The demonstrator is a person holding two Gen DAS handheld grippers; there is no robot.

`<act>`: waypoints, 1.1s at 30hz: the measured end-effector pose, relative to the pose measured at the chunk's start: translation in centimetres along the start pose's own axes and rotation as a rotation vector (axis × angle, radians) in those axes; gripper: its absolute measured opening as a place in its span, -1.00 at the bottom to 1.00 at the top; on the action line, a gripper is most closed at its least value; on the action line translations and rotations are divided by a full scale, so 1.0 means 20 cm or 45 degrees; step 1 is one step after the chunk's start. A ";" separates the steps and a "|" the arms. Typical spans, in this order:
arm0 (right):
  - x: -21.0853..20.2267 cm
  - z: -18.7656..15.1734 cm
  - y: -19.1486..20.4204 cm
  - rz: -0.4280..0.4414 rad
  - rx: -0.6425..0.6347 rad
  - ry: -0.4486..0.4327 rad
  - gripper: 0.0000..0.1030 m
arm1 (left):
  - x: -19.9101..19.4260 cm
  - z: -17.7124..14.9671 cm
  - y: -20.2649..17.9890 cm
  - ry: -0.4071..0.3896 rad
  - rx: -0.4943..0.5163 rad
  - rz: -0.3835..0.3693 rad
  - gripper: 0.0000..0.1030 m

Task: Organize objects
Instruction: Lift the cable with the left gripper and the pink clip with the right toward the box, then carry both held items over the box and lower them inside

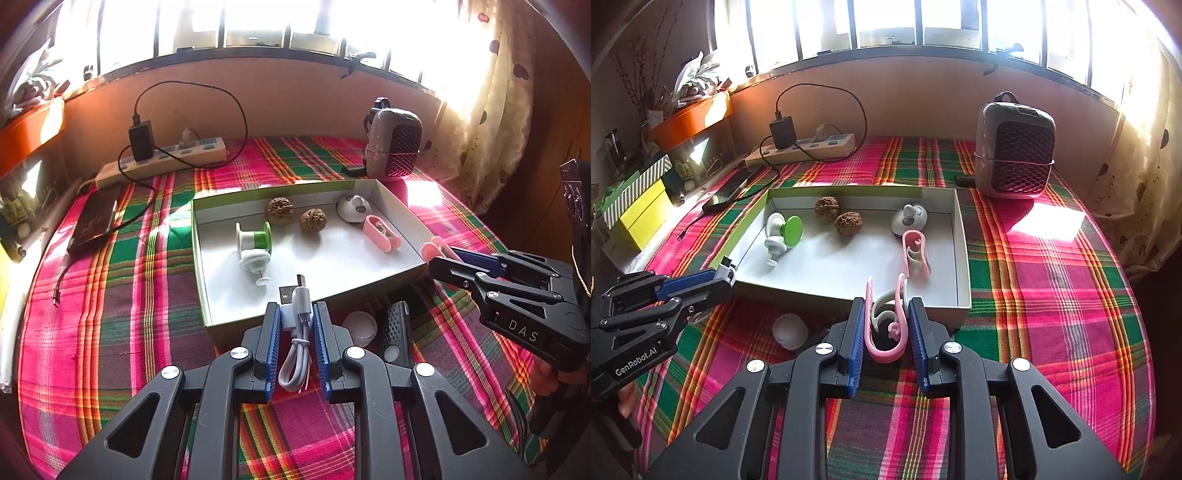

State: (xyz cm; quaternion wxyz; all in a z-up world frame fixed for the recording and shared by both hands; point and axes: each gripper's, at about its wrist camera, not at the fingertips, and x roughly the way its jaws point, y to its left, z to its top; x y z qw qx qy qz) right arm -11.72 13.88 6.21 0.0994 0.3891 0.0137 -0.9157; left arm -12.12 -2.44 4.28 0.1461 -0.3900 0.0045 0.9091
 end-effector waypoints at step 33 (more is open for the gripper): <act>0.33 0.22 -0.05 0.136 0.028 0.095 -0.53 | 0.32 0.20 -0.03 0.076 0.000 -0.019 -0.68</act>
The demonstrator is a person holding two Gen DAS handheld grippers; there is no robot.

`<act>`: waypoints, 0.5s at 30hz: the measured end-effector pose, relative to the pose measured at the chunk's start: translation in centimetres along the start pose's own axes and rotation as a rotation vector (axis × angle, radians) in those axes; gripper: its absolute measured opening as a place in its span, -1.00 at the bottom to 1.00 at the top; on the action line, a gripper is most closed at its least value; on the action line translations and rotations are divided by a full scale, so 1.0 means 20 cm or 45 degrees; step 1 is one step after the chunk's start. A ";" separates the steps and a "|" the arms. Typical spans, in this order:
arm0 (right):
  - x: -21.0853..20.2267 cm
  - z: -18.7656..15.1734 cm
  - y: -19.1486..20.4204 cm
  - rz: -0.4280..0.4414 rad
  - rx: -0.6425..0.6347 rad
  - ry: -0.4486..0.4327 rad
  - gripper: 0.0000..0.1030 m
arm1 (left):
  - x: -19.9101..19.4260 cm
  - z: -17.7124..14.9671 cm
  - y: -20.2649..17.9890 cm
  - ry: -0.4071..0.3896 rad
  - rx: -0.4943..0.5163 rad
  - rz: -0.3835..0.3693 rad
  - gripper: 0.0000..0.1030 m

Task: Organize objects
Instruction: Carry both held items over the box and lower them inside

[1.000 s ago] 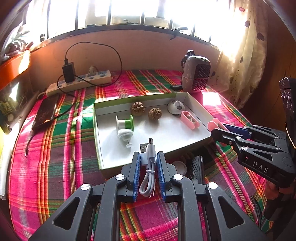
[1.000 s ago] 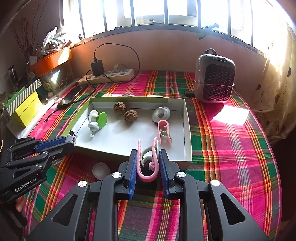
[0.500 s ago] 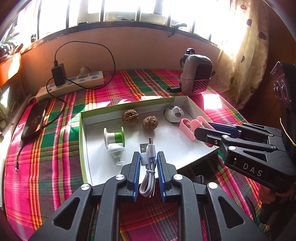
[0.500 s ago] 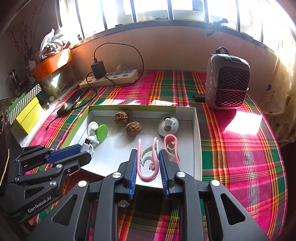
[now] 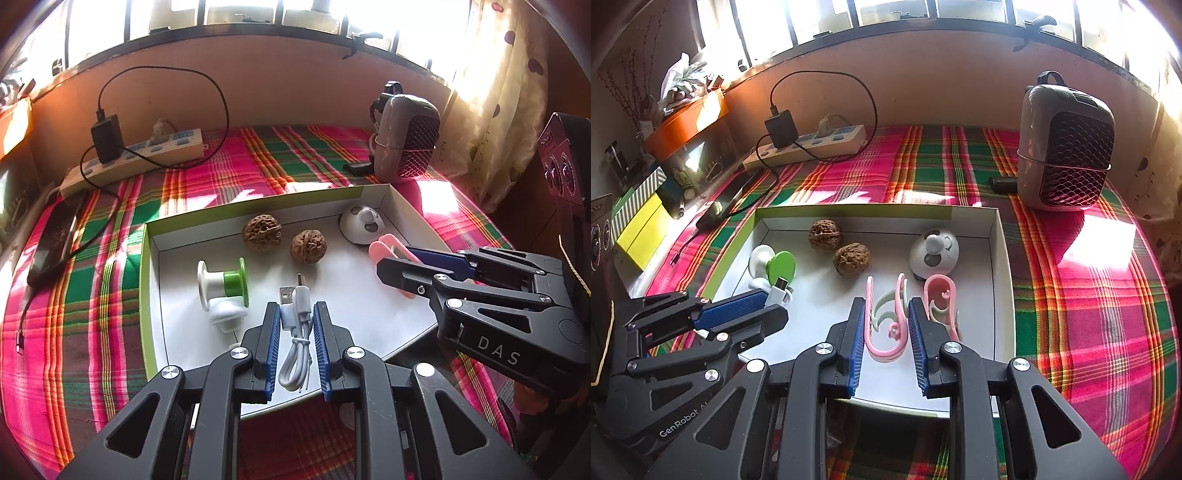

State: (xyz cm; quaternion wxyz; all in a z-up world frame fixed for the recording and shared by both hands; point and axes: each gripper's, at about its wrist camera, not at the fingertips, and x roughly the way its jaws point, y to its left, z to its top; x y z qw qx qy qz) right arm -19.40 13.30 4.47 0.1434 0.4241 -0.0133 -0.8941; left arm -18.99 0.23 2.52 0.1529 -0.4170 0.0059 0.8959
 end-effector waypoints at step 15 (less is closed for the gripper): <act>0.10 0.02 0.01 0.016 -0.022 0.049 -0.53 | 0.09 0.02 0.02 0.038 0.006 0.037 -0.68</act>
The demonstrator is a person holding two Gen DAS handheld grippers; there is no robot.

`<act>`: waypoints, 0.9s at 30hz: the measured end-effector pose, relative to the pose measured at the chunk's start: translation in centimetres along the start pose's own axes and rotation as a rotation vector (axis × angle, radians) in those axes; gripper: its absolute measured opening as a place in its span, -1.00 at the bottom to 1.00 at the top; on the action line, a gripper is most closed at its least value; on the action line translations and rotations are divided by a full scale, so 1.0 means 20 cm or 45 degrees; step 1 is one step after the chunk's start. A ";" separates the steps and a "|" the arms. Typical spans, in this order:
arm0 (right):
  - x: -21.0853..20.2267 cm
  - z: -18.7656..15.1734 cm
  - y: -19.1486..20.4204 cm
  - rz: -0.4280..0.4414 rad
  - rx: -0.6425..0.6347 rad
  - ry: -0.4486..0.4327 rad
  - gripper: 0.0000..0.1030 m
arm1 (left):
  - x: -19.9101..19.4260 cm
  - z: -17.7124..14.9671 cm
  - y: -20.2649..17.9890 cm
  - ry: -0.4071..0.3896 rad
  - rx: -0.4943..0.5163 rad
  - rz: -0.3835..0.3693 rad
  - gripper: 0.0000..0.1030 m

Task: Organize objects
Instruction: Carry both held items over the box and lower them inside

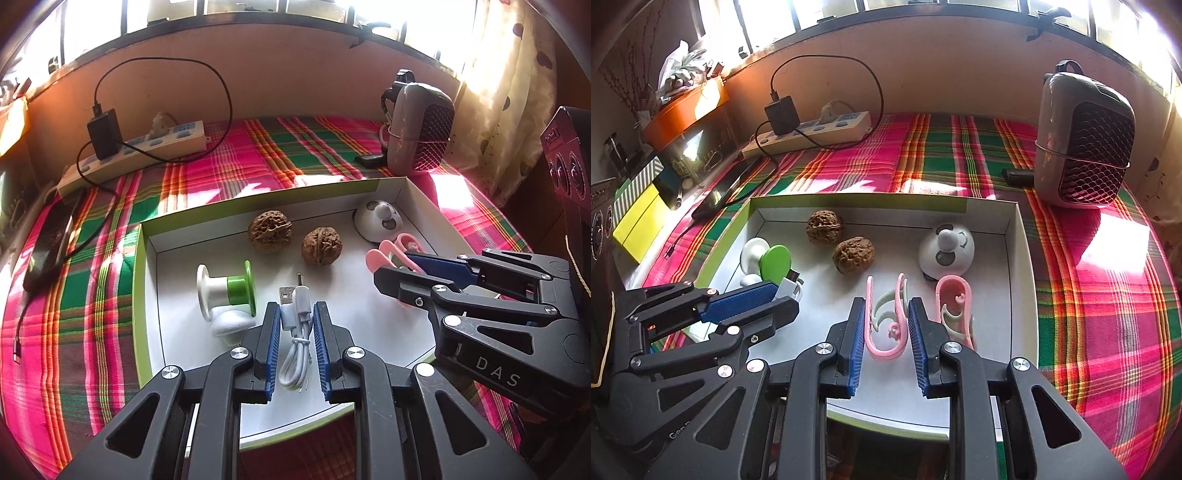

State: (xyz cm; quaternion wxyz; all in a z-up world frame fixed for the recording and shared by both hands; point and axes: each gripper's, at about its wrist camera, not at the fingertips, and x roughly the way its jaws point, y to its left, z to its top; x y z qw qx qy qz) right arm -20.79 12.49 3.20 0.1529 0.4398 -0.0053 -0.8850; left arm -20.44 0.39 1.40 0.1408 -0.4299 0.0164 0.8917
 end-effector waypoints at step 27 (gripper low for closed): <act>0.07 -0.01 0.01 -0.041 -0.034 0.016 -0.53 | 0.05 -0.01 0.03 0.022 -0.023 0.002 -0.68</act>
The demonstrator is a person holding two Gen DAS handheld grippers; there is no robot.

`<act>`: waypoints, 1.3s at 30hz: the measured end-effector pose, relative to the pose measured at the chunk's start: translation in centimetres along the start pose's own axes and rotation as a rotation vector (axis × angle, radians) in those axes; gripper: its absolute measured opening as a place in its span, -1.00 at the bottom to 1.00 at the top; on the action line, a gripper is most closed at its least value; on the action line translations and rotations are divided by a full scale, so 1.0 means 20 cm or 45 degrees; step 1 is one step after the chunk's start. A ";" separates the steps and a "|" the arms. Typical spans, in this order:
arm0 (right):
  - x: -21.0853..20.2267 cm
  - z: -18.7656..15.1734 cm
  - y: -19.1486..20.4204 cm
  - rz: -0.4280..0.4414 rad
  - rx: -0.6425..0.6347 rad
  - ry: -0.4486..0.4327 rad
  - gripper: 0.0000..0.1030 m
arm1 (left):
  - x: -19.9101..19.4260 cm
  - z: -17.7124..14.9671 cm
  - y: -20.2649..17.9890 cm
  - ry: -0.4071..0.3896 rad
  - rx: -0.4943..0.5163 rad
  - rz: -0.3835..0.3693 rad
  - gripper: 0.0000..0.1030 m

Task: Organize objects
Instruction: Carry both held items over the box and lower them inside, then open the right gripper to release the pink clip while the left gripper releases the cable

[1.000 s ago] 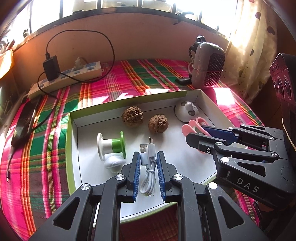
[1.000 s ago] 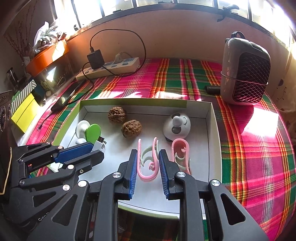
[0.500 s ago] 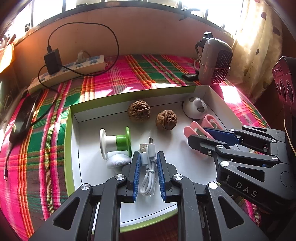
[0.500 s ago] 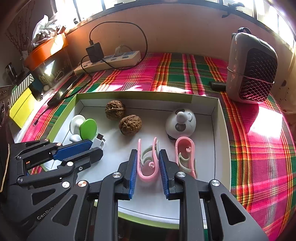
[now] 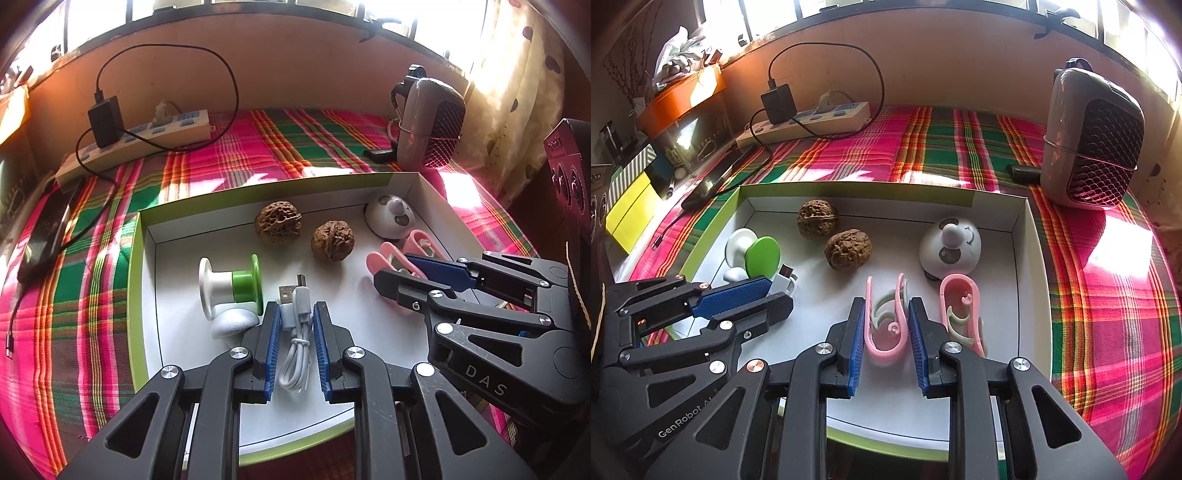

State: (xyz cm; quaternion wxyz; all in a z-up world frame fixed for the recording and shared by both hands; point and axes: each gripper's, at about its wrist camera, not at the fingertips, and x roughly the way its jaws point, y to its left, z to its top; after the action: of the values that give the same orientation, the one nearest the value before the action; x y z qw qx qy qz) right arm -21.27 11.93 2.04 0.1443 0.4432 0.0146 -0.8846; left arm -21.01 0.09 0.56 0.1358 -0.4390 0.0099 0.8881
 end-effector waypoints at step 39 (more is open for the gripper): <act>-0.05 -0.01 0.01 -0.022 0.027 -0.030 -0.17 | -0.03 -0.03 -0.02 -0.010 0.019 0.022 -0.52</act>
State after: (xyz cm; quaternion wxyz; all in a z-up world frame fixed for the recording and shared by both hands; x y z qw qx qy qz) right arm -20.40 11.98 2.71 0.1320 0.4341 0.0072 -0.8911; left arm -20.12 0.17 0.61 0.1315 -0.4345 0.0200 0.8908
